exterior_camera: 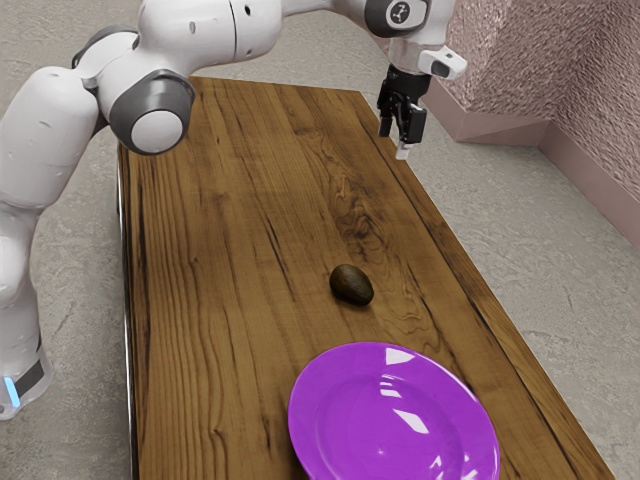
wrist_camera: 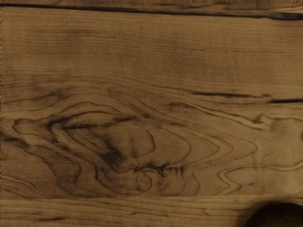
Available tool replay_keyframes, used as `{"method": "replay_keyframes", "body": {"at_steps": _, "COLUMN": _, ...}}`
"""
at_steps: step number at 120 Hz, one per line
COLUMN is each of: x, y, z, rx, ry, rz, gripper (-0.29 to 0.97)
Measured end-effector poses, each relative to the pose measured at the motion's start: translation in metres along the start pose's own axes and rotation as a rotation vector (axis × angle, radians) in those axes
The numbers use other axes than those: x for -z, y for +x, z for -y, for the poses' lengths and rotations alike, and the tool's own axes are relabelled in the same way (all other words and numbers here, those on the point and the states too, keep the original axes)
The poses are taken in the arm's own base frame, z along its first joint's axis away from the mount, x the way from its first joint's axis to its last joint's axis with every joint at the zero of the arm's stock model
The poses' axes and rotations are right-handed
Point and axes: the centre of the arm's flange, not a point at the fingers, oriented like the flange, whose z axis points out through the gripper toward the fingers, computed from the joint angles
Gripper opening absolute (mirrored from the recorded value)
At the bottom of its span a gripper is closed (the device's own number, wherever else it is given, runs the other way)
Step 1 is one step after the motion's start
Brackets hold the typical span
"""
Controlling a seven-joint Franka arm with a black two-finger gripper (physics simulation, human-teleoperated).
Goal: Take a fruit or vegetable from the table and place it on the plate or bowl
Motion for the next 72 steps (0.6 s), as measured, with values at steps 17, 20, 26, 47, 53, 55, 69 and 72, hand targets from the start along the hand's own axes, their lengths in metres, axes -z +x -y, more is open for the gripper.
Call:
{"method": "replay_keyframes", "body": {"at_steps": 17, "x": 0.000, "y": 0.000, "z": 0.001, "rx": 0.005, "ry": 0.001, "rz": 0.000, "gripper": 0.68}}
{"method": "replay_keyframes", "body": {"at_steps": 20, "x": 0.000, "y": 0.000, "z": 0.001, "rx": 0.005, "ry": 0.001, "rz": 0.000, "gripper": 0.68}}
{"method": "replay_keyframes", "body": {"at_steps": 26, "x": 0.000, "y": 0.000, "z": 0.001, "rx": 0.006, "ry": 0.002, "rz": 0.000, "gripper": 0.68}}
{"method": "replay_keyframes", "body": {"at_steps": 47, "x": 0.003, "y": -0.003, "z": 0.009, "rx": 0.020, "ry": 0.013, "rz": -0.001, "gripper": 0.68}}
{"method": "replay_keyframes", "body": {"at_steps": 53, "x": 0.004, "y": -0.003, "z": 0.012, "rx": 0.024, "ry": 0.015, "rz": -0.002, "gripper": 0.68}}
{"method": "replay_keyframes", "body": {"at_steps": 55, "x": 0.004, "y": -0.003, "z": 0.012, "rx": 0.025, "ry": 0.015, "rz": -0.002, "gripper": 0.68}}
{"method": "replay_keyframes", "body": {"at_steps": 69, "x": 0.005, "y": -0.003, "z": 0.012, "rx": 0.020, "ry": -0.004, "rz": -0.009, "gripper": 0.68}}
{"method": "replay_keyframes", "body": {"at_steps": 72, "x": 0.005, "y": -0.003, "z": 0.011, "rx": 0.017, "ry": -0.008, "rz": -0.010, "gripper": 0.68}}
